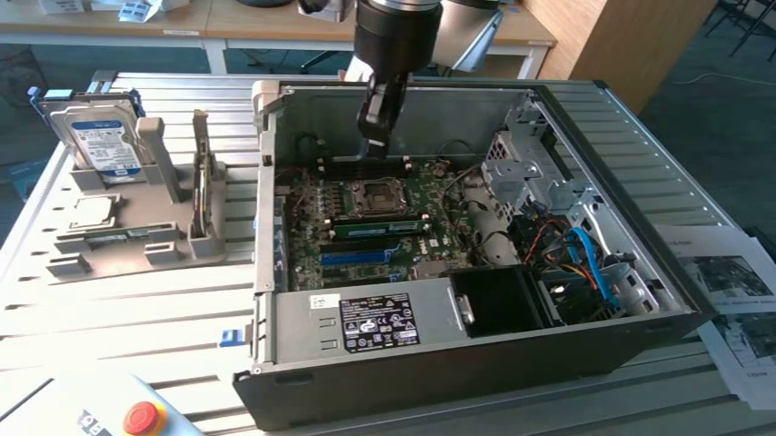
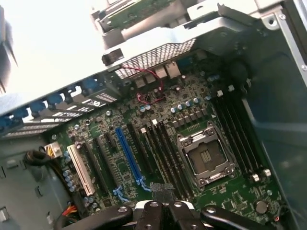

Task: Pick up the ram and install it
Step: 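Press down the ram until it locks into place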

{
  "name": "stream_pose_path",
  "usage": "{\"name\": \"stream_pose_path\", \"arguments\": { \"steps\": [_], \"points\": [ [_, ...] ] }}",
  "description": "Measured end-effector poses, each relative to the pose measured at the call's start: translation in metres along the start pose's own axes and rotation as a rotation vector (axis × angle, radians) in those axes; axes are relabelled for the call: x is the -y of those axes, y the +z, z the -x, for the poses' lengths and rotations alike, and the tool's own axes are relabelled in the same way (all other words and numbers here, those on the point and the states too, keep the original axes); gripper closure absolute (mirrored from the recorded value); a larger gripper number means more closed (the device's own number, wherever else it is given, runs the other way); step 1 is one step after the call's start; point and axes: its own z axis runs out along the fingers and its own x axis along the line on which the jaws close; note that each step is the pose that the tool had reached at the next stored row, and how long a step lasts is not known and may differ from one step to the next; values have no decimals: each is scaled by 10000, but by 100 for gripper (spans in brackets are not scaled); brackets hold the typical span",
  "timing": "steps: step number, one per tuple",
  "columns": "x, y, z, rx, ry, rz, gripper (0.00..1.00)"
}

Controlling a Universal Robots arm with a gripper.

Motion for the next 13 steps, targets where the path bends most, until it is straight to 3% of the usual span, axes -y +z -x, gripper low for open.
{"name": "stream_pose_path", "arguments": {
  "steps": [13],
  "points": [
    [0,0,0,41,2359,25,90]
  ]
}}
